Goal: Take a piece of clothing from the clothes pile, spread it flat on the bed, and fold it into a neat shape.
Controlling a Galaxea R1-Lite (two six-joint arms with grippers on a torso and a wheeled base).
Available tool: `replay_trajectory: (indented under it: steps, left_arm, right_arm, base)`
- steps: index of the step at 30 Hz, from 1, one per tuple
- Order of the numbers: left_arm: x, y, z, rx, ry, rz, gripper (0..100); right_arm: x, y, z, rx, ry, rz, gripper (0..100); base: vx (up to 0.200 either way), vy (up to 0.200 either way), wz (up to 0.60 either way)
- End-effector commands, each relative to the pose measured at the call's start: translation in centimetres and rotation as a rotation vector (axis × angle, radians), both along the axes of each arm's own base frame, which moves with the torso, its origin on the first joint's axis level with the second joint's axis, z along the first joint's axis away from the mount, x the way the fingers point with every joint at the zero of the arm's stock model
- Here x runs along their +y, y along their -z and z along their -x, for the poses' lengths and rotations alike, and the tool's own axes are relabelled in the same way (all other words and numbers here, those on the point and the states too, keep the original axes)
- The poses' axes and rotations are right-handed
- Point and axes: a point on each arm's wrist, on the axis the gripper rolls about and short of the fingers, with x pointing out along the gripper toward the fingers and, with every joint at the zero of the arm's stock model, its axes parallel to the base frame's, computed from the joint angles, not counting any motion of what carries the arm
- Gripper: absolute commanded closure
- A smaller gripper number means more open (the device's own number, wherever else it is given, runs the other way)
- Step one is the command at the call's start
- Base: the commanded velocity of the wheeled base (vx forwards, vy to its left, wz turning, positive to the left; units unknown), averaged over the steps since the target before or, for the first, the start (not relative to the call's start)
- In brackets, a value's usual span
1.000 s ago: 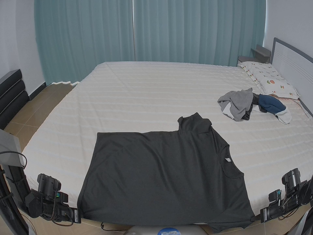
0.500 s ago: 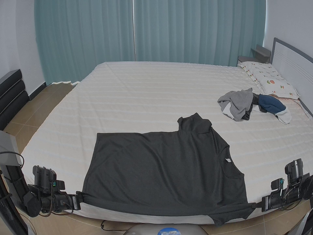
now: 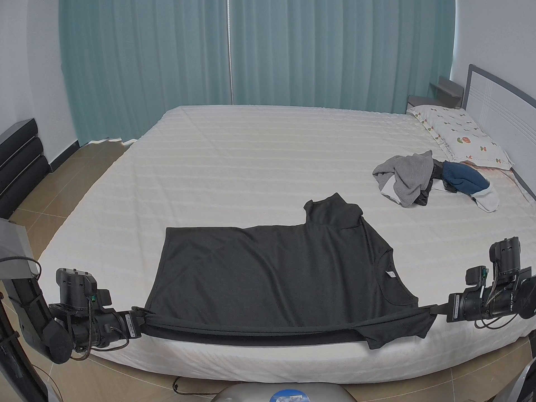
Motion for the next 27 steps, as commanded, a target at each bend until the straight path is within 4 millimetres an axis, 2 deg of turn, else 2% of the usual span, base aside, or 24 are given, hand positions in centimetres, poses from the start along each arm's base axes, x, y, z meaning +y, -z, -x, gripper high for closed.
replay_trajectory:
  steps: [1,10,18,27]
  left_arm:
    - [-0.2,-0.4,-1.3,-0.038,0.004,0.003,100]
    - [0.0,-1.7,-1.5,-0.097,-0.018,-0.008,100]
    - [-0.4,-1.7,-1.1,-0.040,0.004,-0.011,100]
    - [-0.6,-1.4,-2.9,-0.029,0.007,-0.010,100]
  right_arm:
    - [0.0,-0.2,-0.7,-0.016,-0.003,-0.001,100]
    - [0.1,0.5,-1.3,0.014,-0.006,-0.001,100]
    - [0.3,0.7,-1.2,0.026,-0.014,0.006,100]
    - [0.2,1.3,-2.3,0.044,0.001,0.021,100]
  base:
    - [0.000,0.000,0.00]
    - [0.000,0.000,0.00]
    - [0.000,0.000,0.00]
    - [0.000,0.000,0.00]
